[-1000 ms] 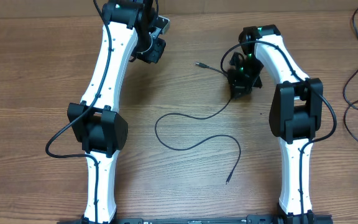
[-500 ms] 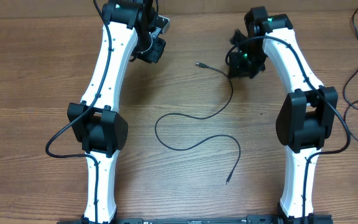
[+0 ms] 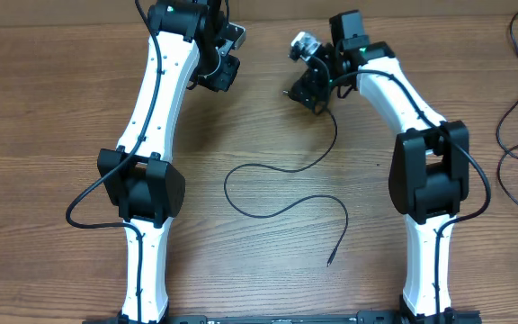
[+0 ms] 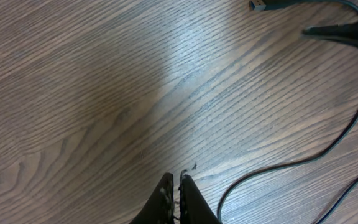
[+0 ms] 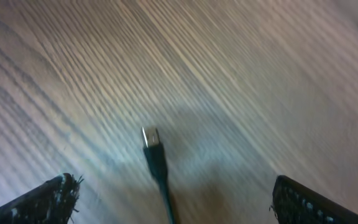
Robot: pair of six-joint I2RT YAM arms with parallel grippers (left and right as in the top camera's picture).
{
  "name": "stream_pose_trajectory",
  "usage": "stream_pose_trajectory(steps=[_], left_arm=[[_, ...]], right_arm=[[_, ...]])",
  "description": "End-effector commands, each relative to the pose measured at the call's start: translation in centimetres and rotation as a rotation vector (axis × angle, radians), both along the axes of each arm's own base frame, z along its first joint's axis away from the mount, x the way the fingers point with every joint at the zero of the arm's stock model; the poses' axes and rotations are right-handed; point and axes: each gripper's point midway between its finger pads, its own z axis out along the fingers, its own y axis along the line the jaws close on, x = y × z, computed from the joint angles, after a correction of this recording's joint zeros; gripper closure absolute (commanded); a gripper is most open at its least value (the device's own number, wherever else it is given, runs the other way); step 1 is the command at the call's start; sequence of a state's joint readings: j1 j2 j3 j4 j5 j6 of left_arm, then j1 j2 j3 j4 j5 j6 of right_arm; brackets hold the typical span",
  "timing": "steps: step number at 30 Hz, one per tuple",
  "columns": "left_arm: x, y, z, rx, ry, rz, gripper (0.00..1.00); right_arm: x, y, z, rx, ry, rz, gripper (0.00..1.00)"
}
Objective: Untangle cables
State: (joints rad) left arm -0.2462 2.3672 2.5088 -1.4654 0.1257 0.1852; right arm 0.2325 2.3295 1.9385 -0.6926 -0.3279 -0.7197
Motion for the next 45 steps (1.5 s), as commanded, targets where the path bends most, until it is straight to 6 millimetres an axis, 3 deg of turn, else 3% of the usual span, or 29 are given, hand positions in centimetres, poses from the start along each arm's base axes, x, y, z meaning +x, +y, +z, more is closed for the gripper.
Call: stream_pose_trajectory(steps=[1,6,9,12,13,15,23,28,32,41,42,45], left_arm=[[0.3,0.2,1.7,-0.009,-0.045,0.011,0.94],[0.3,0.2,1.7,-0.009,-0.046,0.011,0.93],[0.3,0.2,1.7,-0.009,-0.045,0.012,0.94],[0.3,0.3,1.7,-0.007,-0.046,0.012,0.94],[0.3,0.3,1.7,-0.007,-0.046,0.012,0.94],[0.3,0.3,1.7,-0.007,-0.046,0.012,0.94],[0.3,0.3,1.7,-0.007,-0.045,0.012,0.94],[0.3,0.3,1.7,-0.007,-0.045,0.012,0.94],[0.3,0.3,1.7,-0.007,-0.045,0.012,0.94],[0.3,0.1,1.7,-0.012,-0.045,0.01,0.93],[0.2,-0.2,1.8,-0.026,-0.041,0.005,0.93],[-0.2,-1.4,2.0,-0.088,-0.026,-0.017,0.92]], right_arm=[[0.0,0.3,-0.8,-0.04,-0.048,0.054,0.04],[-0.4,-0.1,-3.6,-0.061,0.001,0.048,0.07],[-1.3,-0.4,-7.0,-0.083,0.074,0.047,0.06],[-1.9,-0.2,-8.5,-0.091,0.107,0.053,0.07],[-2.0,-0.1,-8.9,-0.092,0.114,0.057,0.23],[-2.0,0.0,-9.0,-0.099,0.112,0.06,0.96],[-1.7,0.2,-7.5,-0.06,0.147,-0.035,0.96],[-0.4,0.6,-3.5,0.032,0.147,-0.189,0.96],[0.5,0.6,1.5,0.091,0.091,-0.258,0.96],[-1.4,-0.7,16.8,0.182,-0.023,-0.382,0.96],[-2.2,-1.0,19.8,0.217,-0.042,-0.411,0.96],[-3.4,-1.7,23.3,0.248,-0.074,-0.448,0.96]])
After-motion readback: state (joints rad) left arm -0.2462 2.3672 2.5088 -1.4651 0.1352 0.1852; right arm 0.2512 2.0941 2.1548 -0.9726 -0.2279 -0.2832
